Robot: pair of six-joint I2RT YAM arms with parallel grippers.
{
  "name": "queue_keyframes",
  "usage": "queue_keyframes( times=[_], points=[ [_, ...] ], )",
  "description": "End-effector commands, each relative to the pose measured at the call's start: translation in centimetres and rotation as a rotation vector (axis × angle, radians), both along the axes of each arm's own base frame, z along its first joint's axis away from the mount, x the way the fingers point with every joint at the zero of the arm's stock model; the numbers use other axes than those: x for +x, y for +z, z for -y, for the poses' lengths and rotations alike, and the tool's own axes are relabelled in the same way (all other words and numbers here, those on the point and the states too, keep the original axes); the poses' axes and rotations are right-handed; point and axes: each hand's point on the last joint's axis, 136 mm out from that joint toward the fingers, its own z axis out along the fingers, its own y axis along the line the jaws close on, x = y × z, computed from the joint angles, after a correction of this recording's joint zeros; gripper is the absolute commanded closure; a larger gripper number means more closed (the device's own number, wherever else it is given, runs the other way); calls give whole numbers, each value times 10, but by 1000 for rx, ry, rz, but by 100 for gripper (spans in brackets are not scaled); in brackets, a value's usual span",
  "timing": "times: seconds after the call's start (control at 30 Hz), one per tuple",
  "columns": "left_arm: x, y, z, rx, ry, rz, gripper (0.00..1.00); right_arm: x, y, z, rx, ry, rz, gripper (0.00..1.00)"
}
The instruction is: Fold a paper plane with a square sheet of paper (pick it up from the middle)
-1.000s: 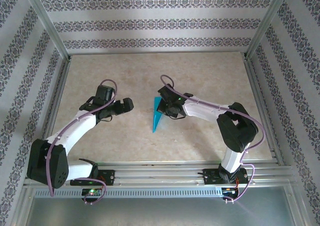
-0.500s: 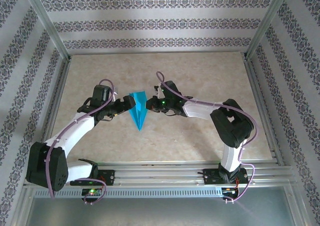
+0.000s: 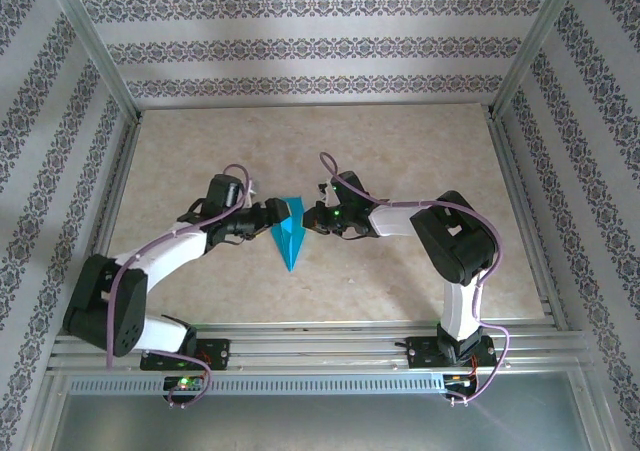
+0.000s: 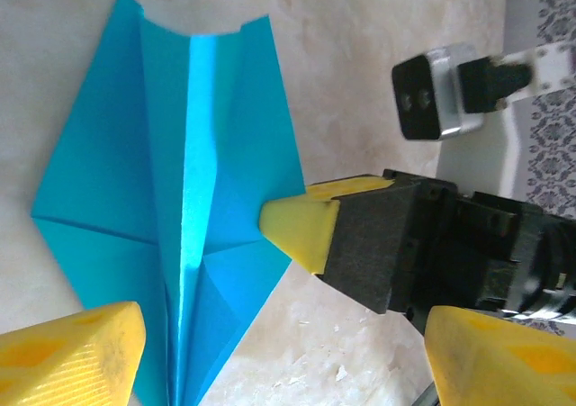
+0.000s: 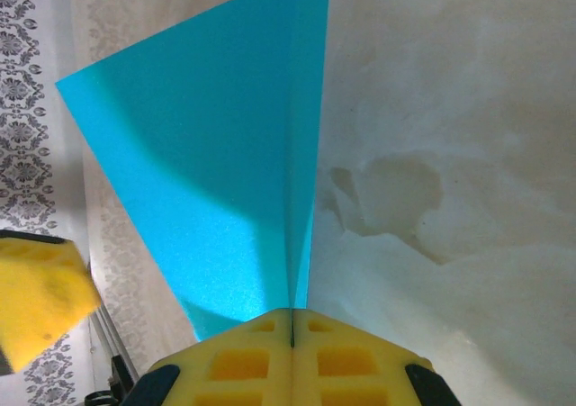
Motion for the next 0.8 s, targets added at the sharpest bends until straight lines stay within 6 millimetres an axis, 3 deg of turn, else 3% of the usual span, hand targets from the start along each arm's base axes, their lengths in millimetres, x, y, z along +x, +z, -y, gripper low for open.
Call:
queue_keyframes(
  times=[0.0,0.37,0.53,0.77],
  points=[
    [8,3,22,-32,-36,9,19,-1,-7,8,-6,-1,-2,96],
    [16,-31,40,27,-61,-62,19,-3,-16,17,-24,-17,-24,94],
    [7,-51,28,106,-21,-127,18,-5,-21,26,-56,-42,-34,93],
    [-2,-63,15,155,40,-166,16,-6,-27,38,-89,-82,-45,92]
  ],
)
